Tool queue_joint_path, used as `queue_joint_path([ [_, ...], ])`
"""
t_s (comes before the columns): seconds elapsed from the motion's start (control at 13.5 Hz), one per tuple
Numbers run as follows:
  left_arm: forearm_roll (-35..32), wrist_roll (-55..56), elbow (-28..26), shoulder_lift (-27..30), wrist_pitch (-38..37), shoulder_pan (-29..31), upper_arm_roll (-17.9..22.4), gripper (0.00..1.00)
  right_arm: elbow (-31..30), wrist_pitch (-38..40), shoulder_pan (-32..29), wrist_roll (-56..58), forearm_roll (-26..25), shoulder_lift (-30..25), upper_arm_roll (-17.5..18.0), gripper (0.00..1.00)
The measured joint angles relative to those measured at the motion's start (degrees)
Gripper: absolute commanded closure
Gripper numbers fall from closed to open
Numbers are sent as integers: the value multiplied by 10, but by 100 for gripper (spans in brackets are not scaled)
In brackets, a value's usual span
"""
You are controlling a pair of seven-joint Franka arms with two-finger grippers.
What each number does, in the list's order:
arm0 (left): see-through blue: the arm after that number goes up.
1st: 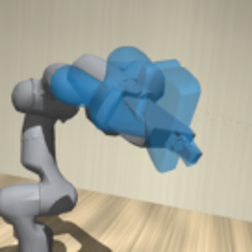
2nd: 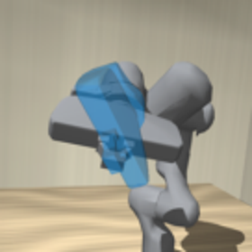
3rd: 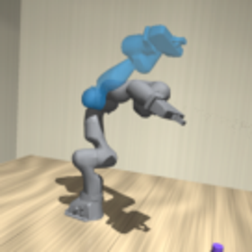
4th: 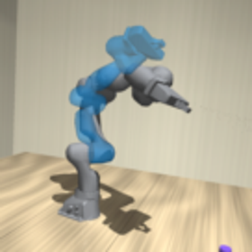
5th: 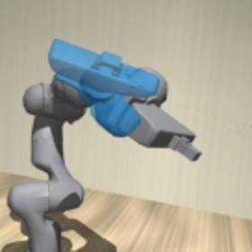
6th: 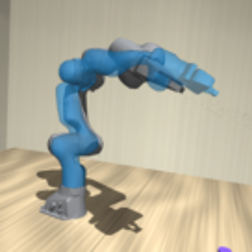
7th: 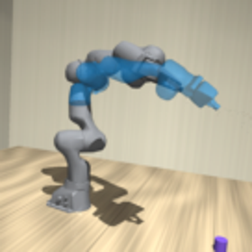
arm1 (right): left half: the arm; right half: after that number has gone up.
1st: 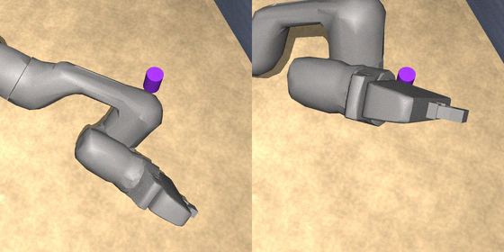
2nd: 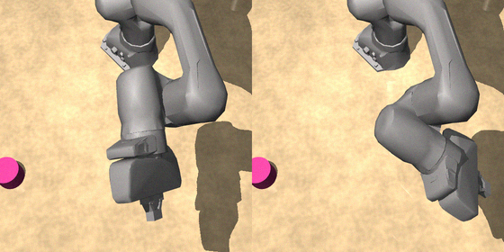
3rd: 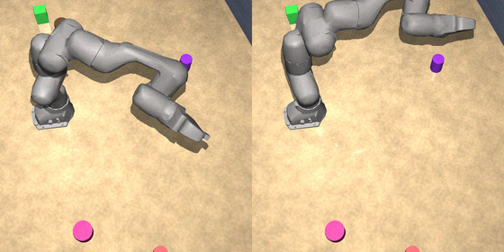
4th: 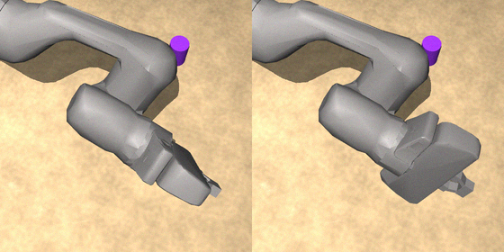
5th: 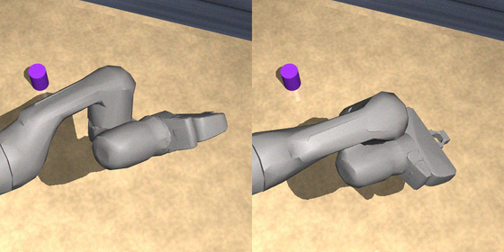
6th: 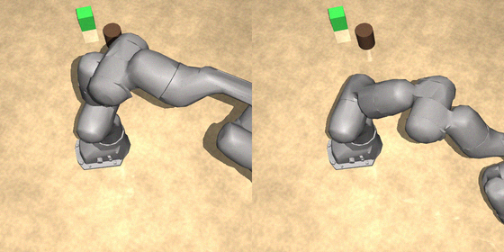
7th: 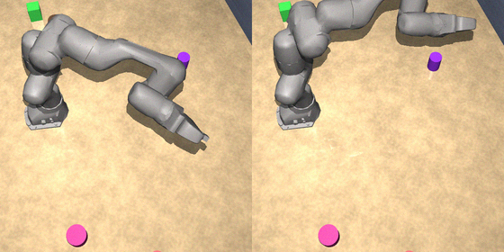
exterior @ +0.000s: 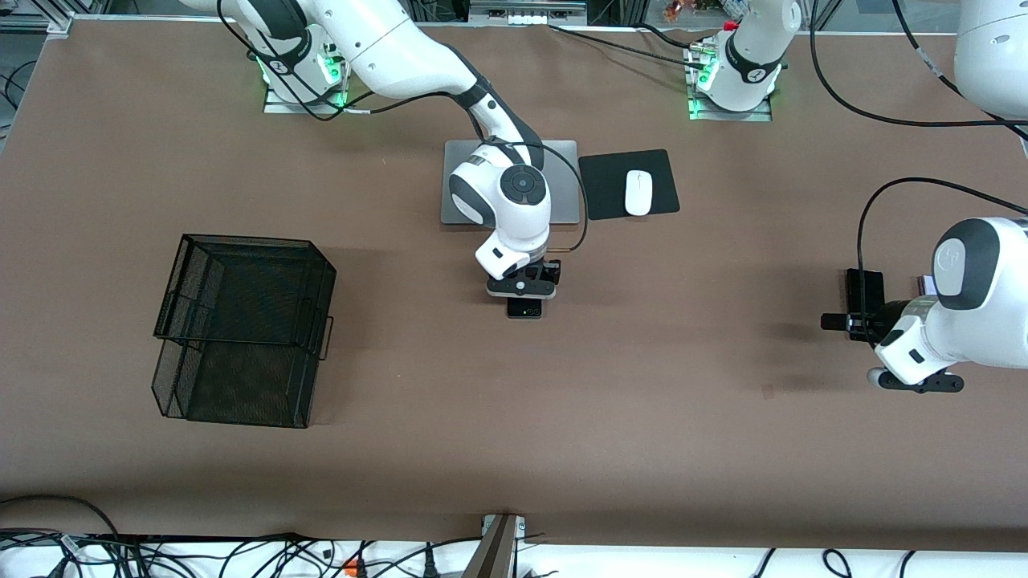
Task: Place phones with both arms
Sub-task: 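Grasp the flip phone with the right gripper while the left gripper withdraws, then drop the phone in the basket while the left gripper grasps the black phone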
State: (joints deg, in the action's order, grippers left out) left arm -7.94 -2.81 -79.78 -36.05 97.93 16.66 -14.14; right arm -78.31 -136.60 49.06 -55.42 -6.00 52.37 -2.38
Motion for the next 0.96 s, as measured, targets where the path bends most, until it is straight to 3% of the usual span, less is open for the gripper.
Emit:
queue_joint_path([
  [0.07,0,0,-1,-2,0,4,1,0,1,0,0,0,-1,0,0,97],
  [0.22,-6,0,-7,-10,0,22,2,0,6,-1,0,1,-2,-1,-2,100],
  [0.37,-69,-3,-25,-17,0,39,2,0,14,7,0,2,-2,-8,-2,100],
  [0.52,-138,-4,-49,-27,0,44,2,0,26,58,0,2,-2,-31,-3,100],
  [0.67,-151,-4,-64,-41,4,45,2,0,35,122,-2,8,-2,-68,-5,100],
  [0.96,-159,-19,-127,-47,128,85,3,0,31,278,-31,78,-1,-172,-13,100],
])
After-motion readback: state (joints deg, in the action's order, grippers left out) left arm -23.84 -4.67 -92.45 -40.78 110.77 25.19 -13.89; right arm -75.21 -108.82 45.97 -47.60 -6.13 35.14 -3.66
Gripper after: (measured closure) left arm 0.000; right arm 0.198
